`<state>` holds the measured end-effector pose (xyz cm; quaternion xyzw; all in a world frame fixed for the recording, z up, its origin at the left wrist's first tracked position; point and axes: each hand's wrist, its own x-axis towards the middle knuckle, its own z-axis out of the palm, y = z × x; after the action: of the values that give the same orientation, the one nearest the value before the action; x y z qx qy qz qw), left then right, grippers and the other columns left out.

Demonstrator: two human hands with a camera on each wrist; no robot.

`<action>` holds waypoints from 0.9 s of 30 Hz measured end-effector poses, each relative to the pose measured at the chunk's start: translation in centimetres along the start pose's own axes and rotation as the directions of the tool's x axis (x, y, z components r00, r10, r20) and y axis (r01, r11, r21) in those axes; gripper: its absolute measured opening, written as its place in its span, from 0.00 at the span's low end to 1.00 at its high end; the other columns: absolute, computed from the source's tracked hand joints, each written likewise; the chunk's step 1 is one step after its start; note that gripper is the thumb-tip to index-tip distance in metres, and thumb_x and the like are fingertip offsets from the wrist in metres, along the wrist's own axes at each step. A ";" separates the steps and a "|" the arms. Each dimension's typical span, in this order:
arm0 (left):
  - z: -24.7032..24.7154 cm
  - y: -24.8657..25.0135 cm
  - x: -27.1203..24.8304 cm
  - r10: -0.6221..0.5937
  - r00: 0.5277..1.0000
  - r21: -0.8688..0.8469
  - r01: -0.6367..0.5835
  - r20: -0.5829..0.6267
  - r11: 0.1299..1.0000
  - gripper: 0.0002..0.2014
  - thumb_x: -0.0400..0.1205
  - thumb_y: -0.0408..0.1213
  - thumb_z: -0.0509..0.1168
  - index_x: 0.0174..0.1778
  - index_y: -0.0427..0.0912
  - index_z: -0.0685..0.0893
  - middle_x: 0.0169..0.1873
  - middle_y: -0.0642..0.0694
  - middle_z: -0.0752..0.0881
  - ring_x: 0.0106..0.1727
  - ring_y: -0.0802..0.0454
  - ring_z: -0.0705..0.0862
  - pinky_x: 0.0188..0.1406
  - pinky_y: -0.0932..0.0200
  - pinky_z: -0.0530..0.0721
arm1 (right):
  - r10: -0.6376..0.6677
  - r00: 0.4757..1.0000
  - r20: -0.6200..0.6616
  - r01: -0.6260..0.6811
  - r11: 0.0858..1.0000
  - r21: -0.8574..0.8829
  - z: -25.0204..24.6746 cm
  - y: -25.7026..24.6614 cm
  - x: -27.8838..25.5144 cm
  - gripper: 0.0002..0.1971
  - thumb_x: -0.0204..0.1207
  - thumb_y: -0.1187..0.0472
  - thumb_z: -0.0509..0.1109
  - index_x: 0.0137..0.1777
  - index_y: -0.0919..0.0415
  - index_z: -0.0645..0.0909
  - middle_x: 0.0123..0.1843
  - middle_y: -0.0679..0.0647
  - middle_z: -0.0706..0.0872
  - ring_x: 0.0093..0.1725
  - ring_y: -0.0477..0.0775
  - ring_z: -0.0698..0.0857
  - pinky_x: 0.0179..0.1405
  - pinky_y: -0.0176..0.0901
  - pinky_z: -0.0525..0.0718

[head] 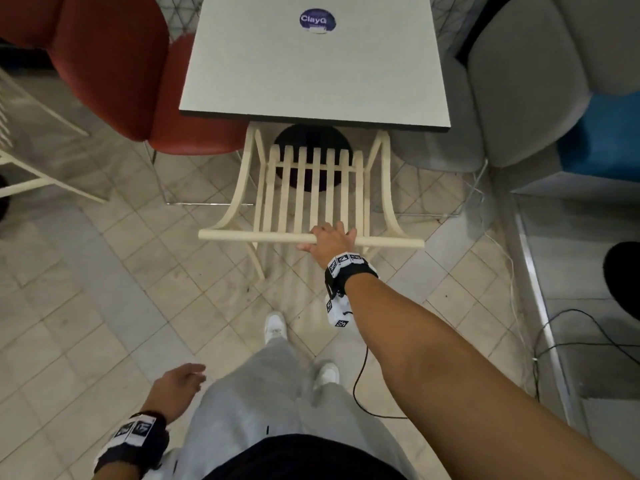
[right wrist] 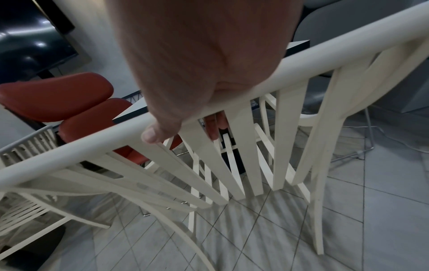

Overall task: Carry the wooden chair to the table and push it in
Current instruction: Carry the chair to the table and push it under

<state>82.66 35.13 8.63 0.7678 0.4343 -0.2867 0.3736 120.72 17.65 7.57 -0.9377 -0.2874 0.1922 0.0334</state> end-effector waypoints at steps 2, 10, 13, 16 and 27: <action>-2.9 2.6 2.6 0.075 0.997 0.050 -0.074 -0.016 0.996 0.11 0.80 0.39 0.64 0.55 0.51 0.88 0.48 0.48 0.93 0.48 0.52 0.90 0.56 0.54 0.84 | 0.012 1.000 0.005 -0.012 1.000 0.007 -0.7 0.1 1.4 0.31 0.76 0.26 0.54 0.62 0.48 0.82 0.64 0.51 0.84 0.66 0.59 0.74 0.66 0.65 0.66; -10.0 16.5 9.3 0.575 0.703 0.279 -0.504 -0.419 0.818 0.17 0.75 0.38 0.70 0.61 0.44 0.82 0.53 0.43 0.82 0.54 0.44 0.81 0.56 0.48 0.82 | 0.064 0.992 -0.104 -0.046 0.985 0.167 -1.3 1.3 2.9 0.30 0.73 0.27 0.63 0.63 0.48 0.83 0.60 0.49 0.83 0.62 0.56 0.75 0.67 0.59 0.69; -11.2 21.1 10.5 0.683 0.593 0.458 -0.510 -0.427 0.728 0.25 0.73 0.48 0.70 0.67 0.47 0.78 0.59 0.44 0.79 0.61 0.43 0.77 0.63 0.47 0.77 | 0.083 0.970 -0.229 -0.019 0.963 0.267 -0.5 3.0 1.3 0.23 0.77 0.38 0.69 0.65 0.52 0.83 0.60 0.52 0.85 0.62 0.58 0.77 0.69 0.54 0.69; -11.2 23.5 12.7 0.706 0.645 0.539 -0.500 -0.291 0.678 0.27 0.74 0.57 0.68 0.67 0.50 0.80 0.61 0.48 0.84 0.63 0.44 0.79 0.66 0.44 0.74 | 0.097 0.933 -0.348 0.000 0.963 0.269 -0.1 6.0 -0.6 0.18 0.80 0.48 0.68 0.66 0.56 0.83 0.59 0.54 0.85 0.61 0.61 0.78 0.70 0.55 0.71; -11.5 26.4 16.4 0.667 0.734 0.525 -0.520 -0.129 0.674 0.19 0.74 0.62 0.67 0.57 0.60 0.87 0.50 0.52 0.92 0.52 0.47 0.86 0.51 0.46 0.81 | 0.166 0.922 -0.349 -0.056 0.951 0.305 -1.8 14.3 -1.0 0.17 0.77 0.48 0.71 0.59 0.58 0.88 0.51 0.56 0.88 0.54 0.62 0.81 0.63 0.58 0.77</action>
<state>114.76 42.96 11.04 0.9674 0.1303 -0.1166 0.1831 128.20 5.29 7.06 -0.9569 -0.1904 0.0537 0.2128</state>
